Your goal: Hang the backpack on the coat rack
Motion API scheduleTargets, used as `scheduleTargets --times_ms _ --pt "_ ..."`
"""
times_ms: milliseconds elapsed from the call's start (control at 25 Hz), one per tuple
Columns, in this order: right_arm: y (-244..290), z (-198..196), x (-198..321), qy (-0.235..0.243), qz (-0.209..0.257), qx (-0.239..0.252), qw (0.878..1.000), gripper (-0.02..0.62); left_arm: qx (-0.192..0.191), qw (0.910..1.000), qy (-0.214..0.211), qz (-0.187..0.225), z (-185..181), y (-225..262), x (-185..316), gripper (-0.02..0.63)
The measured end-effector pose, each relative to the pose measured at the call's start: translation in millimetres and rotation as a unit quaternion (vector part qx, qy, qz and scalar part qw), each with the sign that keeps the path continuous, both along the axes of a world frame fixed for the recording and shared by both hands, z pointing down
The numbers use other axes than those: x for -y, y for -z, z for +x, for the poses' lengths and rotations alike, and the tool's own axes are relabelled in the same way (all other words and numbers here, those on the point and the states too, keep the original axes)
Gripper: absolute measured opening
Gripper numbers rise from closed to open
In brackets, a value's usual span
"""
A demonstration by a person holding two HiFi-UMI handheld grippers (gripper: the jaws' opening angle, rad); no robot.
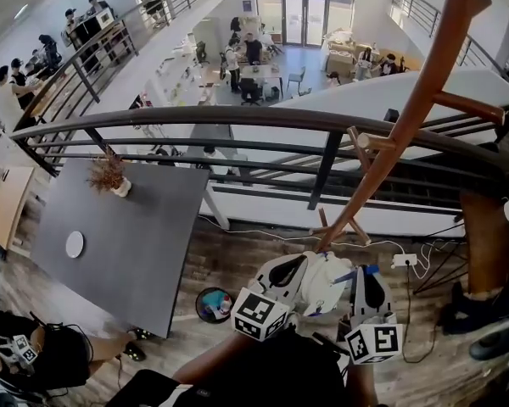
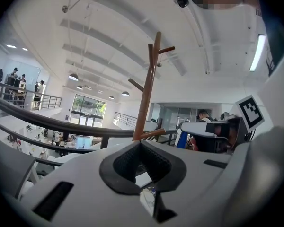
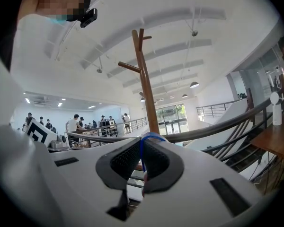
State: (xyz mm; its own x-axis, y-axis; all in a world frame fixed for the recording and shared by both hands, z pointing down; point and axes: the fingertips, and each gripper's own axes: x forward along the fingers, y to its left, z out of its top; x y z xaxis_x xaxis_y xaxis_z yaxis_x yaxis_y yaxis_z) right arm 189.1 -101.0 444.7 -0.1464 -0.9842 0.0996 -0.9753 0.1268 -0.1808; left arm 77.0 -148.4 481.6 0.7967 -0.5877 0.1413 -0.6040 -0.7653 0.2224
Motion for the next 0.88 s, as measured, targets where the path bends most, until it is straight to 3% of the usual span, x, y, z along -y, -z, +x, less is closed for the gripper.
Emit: scheduleTargets --times_ms 880 --pt "-1.4 1.9 65.0 0.059 -0.005 0.007 0.998 0.020 0.004 0.9998 0.021 -0.002 23.6 -6.0 62.7 -0.002"
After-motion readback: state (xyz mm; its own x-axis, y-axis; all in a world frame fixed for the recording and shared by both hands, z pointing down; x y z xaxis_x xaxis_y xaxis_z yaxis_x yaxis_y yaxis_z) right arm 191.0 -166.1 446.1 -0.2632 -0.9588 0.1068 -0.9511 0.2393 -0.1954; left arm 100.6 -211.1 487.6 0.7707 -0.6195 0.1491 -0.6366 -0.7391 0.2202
